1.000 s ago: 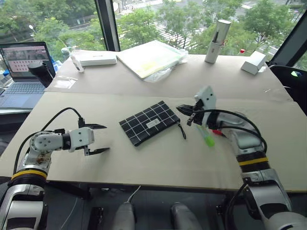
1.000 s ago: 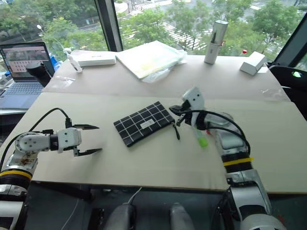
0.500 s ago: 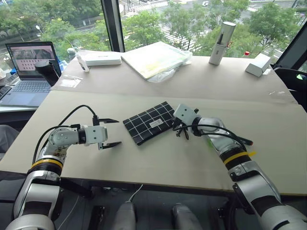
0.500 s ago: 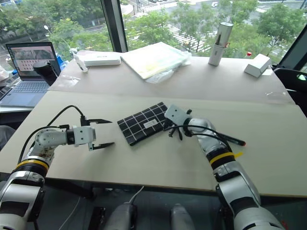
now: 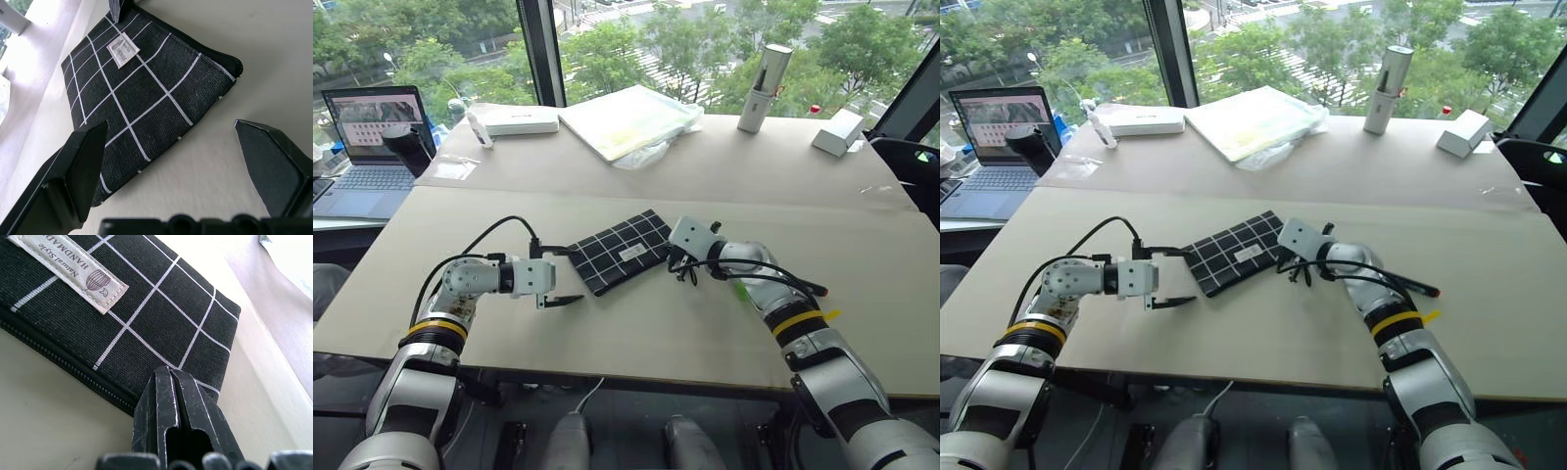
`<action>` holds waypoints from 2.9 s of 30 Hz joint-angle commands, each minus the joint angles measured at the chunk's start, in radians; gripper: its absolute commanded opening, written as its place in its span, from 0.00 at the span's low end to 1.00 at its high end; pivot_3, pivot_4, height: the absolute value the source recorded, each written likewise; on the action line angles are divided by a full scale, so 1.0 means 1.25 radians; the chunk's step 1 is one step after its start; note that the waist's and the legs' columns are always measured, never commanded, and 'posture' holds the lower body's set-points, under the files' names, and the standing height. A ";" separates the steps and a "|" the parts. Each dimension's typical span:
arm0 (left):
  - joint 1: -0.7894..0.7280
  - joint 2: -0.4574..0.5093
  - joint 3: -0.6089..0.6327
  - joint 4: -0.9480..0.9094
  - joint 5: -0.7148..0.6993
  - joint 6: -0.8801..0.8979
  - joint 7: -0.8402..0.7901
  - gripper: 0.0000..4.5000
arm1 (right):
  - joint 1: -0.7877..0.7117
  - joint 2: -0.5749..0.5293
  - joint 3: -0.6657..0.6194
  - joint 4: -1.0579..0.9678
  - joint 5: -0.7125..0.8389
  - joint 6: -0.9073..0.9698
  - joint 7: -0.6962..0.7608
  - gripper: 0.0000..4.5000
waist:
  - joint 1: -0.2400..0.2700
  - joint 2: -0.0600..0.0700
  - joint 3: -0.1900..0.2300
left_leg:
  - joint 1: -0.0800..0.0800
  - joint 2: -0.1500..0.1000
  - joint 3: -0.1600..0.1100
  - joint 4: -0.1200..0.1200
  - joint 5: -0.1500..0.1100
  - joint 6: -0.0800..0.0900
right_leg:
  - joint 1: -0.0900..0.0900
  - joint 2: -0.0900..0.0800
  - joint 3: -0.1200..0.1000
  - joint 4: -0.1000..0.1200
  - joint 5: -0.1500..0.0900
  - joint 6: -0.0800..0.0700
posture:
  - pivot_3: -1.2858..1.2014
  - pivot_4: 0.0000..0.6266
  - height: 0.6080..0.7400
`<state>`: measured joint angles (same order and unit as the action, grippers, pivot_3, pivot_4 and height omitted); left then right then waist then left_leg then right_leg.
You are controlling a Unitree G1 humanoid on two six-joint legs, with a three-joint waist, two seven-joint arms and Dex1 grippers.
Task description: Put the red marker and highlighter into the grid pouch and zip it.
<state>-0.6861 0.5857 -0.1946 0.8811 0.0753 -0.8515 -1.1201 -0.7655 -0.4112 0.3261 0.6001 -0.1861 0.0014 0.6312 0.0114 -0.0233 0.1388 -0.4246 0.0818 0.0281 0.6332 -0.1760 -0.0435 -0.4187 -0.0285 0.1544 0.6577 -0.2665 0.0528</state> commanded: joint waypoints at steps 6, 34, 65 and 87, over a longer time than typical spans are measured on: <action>-0.036 -0.044 -0.101 0.064 0.167 -0.059 0.134 1.00 | -0.010 0.012 -0.018 0.005 -0.003 -0.001 0.005 0.01 | 0.001 0.000 0.000 | 0.001 0.000 0.000 0.000 0.000 0.000 | 0.001 0.000 0.000 0.000 0.000 0.000 | 0.52 0.24 1.00; -0.041 -0.074 -0.200 -0.032 0.237 0.040 0.197 1.00 | -0.020 0.026 -0.032 0.035 -0.006 -0.005 -0.001 0.01 | -0.002 0.000 -0.001 | 0.002 0.000 -0.001 0.000 0.000 0.000 | 0.003 0.000 0.000 0.000 -0.001 0.001 | 0.52 0.24 1.00; 0.133 -0.075 -0.171 -0.345 0.227 0.256 0.285 1.00 | -0.035 0.023 -0.034 0.068 -0.007 -0.017 0.003 0.01 | -0.014 0.000 -0.001 | 0.013 -0.001 -0.001 -0.005 -0.001 0.001 | 0.013 0.000 0.000 -0.002 -0.007 0.003 | 0.52 0.24 1.00; 0.117 -0.075 -0.165 -0.398 0.203 0.318 0.236 0.02 | -0.046 0.018 -0.038 0.087 -0.009 -0.021 0.003 0.00 | -0.020 0.000 -0.001 | 0.012 -0.001 -0.001 -0.005 -0.001 0.001 | 0.012 0.000 0.001 -0.003 -0.007 0.003 | 0.52 0.24 1.00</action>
<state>-0.5580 0.5019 -0.3726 0.3836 0.3291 -0.4701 -0.8126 -0.8057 -0.3784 0.2986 0.7001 -0.1925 -0.0160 0.6345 -0.0133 -0.0233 0.1373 -0.4102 0.0808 0.0266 0.6262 -0.1769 -0.0426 -0.4041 -0.0284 0.1551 0.6543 -0.2754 0.0567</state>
